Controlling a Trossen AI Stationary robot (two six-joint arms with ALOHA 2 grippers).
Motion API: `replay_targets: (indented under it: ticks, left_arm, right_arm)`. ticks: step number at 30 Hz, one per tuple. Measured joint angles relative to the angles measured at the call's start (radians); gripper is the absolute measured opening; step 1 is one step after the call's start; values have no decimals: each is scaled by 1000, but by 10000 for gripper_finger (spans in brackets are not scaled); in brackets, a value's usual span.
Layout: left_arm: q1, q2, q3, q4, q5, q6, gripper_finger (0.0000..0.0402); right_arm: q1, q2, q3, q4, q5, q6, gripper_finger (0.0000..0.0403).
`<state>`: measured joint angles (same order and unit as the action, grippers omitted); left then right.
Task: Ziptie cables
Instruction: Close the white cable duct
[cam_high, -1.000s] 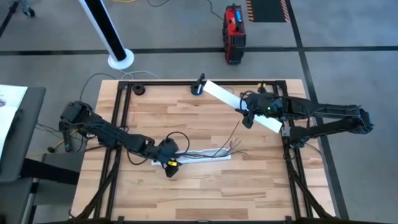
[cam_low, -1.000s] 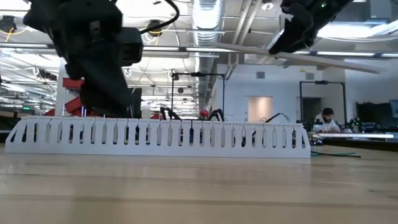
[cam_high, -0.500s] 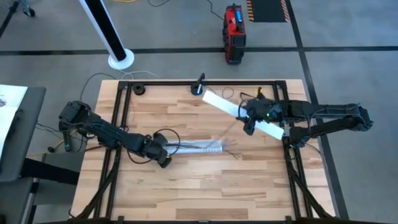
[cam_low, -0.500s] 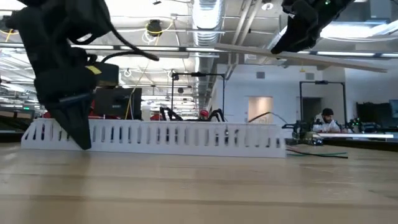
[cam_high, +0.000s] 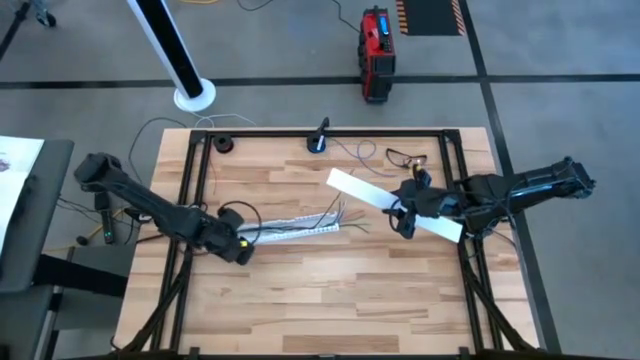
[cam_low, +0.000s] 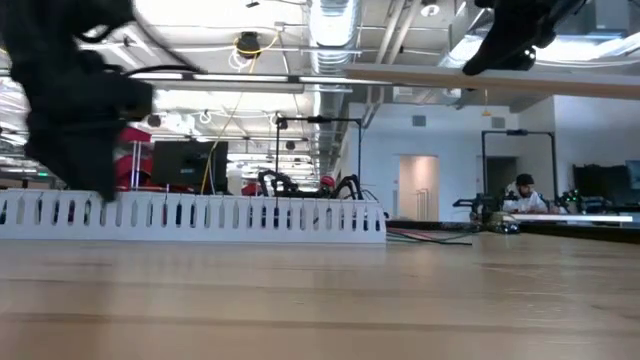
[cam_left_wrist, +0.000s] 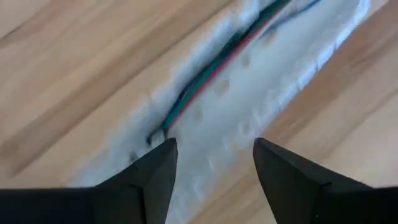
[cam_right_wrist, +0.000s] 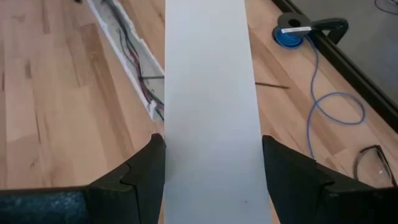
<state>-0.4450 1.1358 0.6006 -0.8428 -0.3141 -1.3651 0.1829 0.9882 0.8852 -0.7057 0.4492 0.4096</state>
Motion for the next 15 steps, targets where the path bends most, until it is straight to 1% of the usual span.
replay_targets:
  ticks: [2, 3, 5, 6, 8, 10, 11, 12, 13, 15]
  left_arm:
    - [-18, -70, 9, 22, -10, -38, 207]
    - [-21, -102, 22, 45, -43, -45, 207]
    - [-20, -157, 52, 127, -158, -20, 207]
    - [-12, -184, 71, 181, -234, 29, 207]
    - [16, -219, 109, 285, -369, 174, 207]
    - [64, -228, 132, 394, -461, 352, 207]
    - [94, -223, 134, 452, -481, 432, 207]
    - [131, -210, 135, 505, -479, 510, 207]
    - [176, -189, 135, 555, -445, 579, 207]
    - [269, -127, 135, 640, -328, 670, 207]
  right_arm:
    - [10, 0, 0, 1, 4, 3, 218]
    - [11, 0, 0, 2, 5, 4, 218]
    - [11, 0, 0, 1, 6, 6, 218]
    - [11, 0, 0, 1, 6, 7, 218]
    - [5, 0, 0, 1, 17, 9, 218]
    - [-2, 0, 0, 1, 20, 8, 218]
    - [-8, 0, 0, 2, 20, 8, 218]
    - [-13, 0, 0, 2, 20, 5, 218]
    - [-18, 0, 0, 2, 20, 5, 218]
    - [-28, 0, 0, 2, 20, 1, 218]
